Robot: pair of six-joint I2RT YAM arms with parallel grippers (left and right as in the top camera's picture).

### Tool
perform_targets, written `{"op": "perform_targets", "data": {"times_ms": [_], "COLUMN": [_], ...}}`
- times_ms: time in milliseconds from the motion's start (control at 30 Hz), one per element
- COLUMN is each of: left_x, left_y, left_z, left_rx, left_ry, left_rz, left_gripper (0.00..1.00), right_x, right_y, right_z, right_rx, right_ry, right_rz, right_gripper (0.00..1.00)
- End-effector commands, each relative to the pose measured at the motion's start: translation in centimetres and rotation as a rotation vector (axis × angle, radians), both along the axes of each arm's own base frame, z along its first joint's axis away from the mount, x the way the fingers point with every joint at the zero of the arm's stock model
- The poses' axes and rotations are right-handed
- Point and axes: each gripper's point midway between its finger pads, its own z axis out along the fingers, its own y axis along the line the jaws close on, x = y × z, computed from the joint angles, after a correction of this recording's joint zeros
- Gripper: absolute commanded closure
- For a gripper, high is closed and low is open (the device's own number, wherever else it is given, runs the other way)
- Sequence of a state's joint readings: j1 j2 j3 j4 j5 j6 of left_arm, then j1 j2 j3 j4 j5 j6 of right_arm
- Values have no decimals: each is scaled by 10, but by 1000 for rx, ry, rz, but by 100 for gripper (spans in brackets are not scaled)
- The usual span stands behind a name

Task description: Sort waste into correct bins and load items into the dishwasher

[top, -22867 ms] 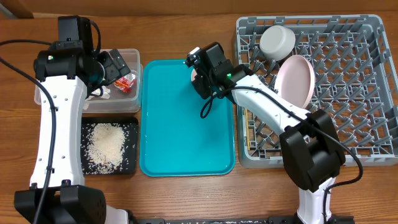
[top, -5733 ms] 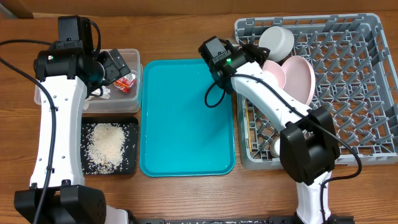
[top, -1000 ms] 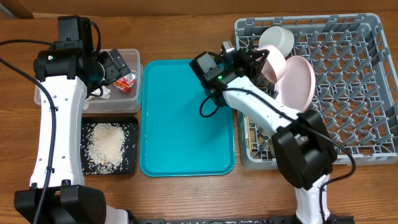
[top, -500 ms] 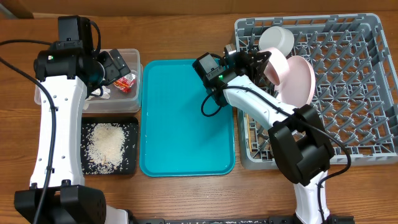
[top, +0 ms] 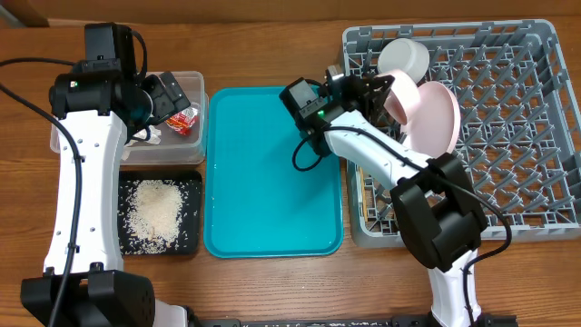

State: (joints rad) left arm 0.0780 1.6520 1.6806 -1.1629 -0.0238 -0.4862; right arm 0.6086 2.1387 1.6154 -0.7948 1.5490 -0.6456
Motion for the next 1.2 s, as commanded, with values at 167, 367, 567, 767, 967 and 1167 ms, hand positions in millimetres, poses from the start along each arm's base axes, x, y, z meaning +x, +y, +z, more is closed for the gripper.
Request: {"op": "perform_targets", "data": {"times_ms": [167,367,567,767,967,1167], "left_x": [1,1,1,1,1,1], "left_y": [-1,-1,-1,-1,-1,-1], "left_z": [5,5,5,5,5,5], "left_rx": [19,19,19,19,19,19], "left_ry": [-11,-11,-11,-11,-11,-11], "left_rz": [-22,-22,-22,-22,-22,-22], "left_gripper": [0,0,0,0,0,0], "right_x": [-1,-1,-1,-6,-27,-53], "right_y": [18,18,16,20,39,48], "right_z": [-15,-15,-10,-14,-54,-73], "right_rx": [106,113,93,77,331,626], "right_ry": [8,-5,-20,31,172,237], "right_rz": [54,52,45,60,99,37], "right_gripper": [94,49,34,20,18,0]}}
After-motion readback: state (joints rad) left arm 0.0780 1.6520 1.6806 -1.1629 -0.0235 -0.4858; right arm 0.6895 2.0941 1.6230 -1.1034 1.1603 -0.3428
